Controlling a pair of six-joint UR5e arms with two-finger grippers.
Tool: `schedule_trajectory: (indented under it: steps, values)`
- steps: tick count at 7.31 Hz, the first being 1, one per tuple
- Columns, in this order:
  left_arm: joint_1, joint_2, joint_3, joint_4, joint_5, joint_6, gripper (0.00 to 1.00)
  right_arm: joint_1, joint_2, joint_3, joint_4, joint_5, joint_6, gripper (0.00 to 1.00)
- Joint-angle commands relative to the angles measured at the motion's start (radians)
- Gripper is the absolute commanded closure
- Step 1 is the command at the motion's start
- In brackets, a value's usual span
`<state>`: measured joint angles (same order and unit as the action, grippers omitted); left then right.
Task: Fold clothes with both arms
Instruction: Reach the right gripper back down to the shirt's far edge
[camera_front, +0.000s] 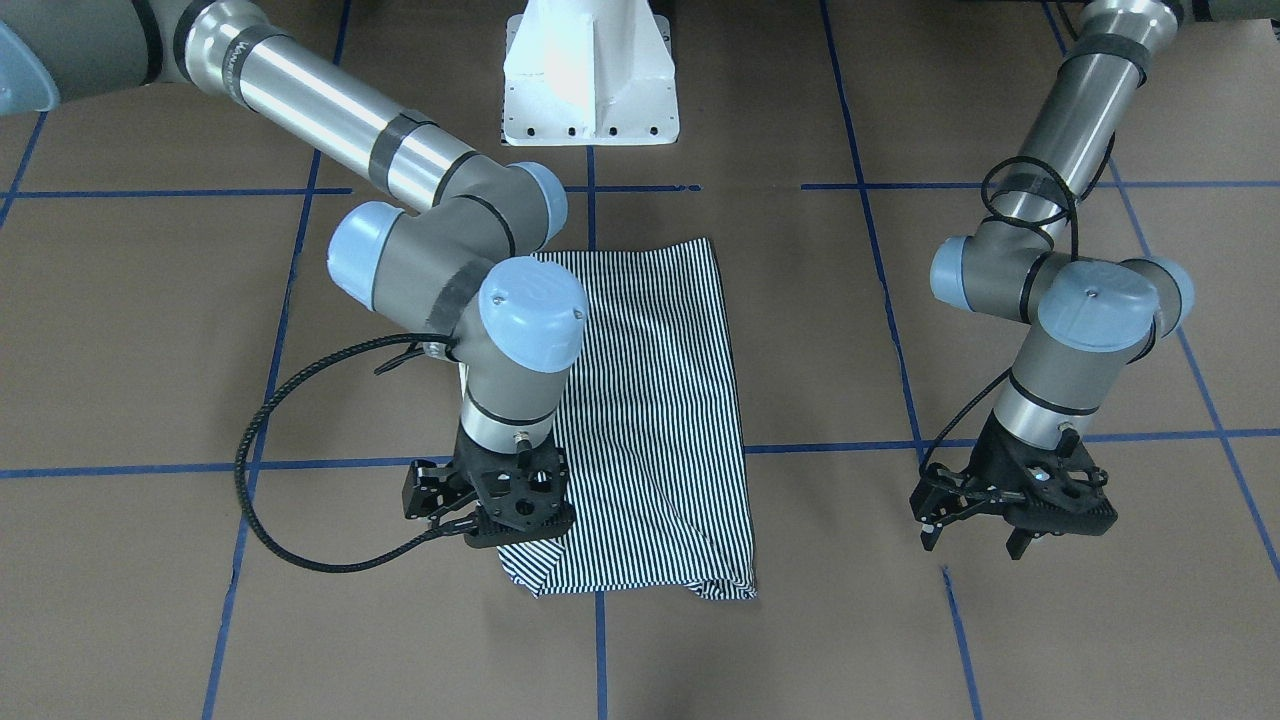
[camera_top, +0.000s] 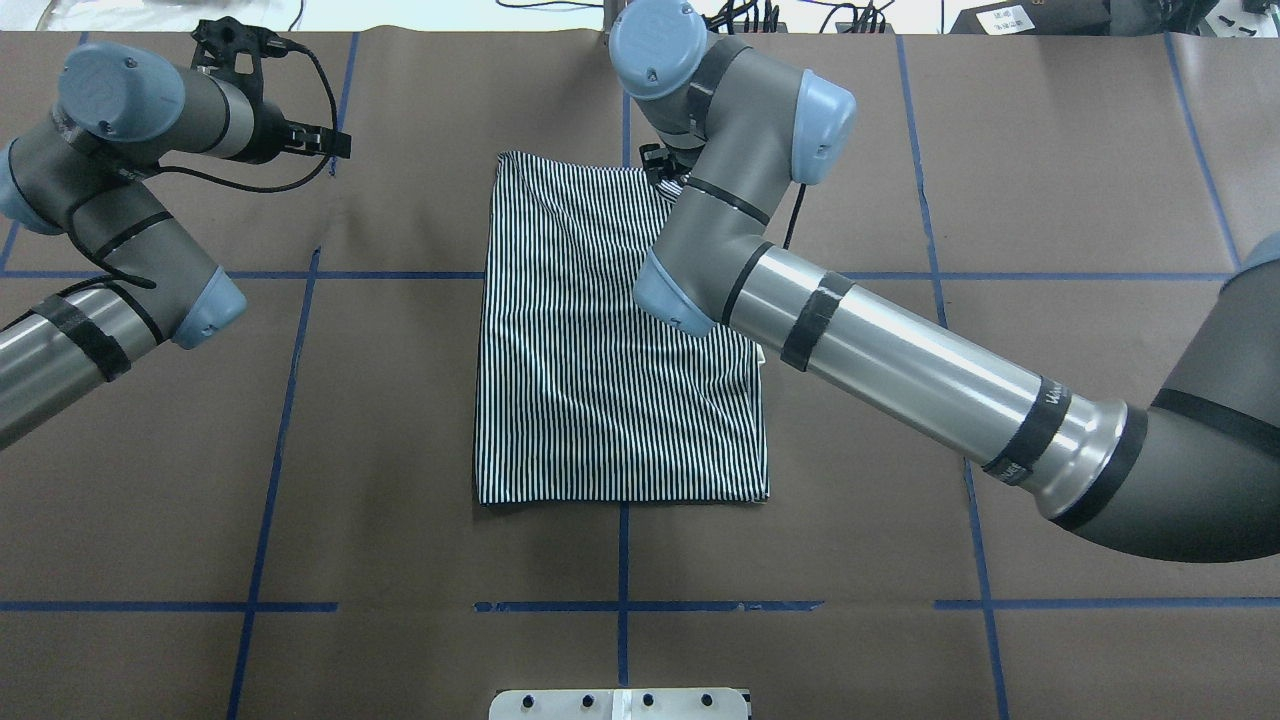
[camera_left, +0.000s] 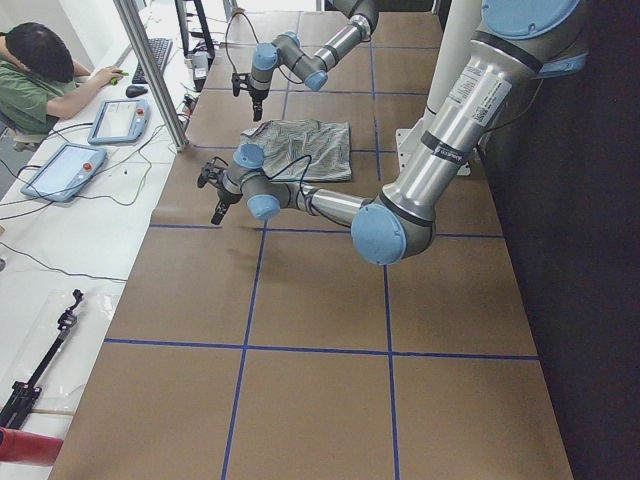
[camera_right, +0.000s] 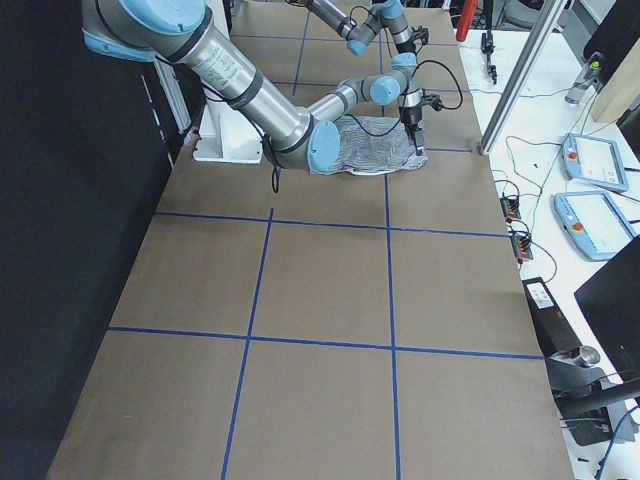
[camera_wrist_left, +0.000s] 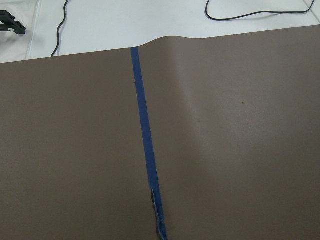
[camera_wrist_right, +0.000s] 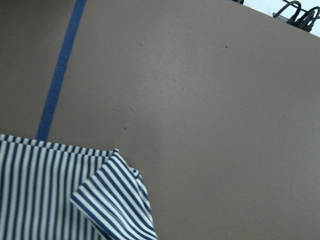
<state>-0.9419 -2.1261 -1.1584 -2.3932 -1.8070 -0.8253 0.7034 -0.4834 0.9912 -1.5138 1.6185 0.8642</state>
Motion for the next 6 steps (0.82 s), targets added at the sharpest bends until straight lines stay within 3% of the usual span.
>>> schedule_trajectory:
  steps: [1, 6]
  values:
    - [0.000, 0.000, 0.000, 0.000, 0.000, 0.000, 0.00, -0.047, 0.066, -0.135, 0.093, -0.095, 0.130, 0.00]
    - [0.000, 0.000, 0.000, 0.000, 0.000, 0.000, 0.00, -0.088, 0.068, -0.184, 0.119, -0.253, 0.202, 0.00]
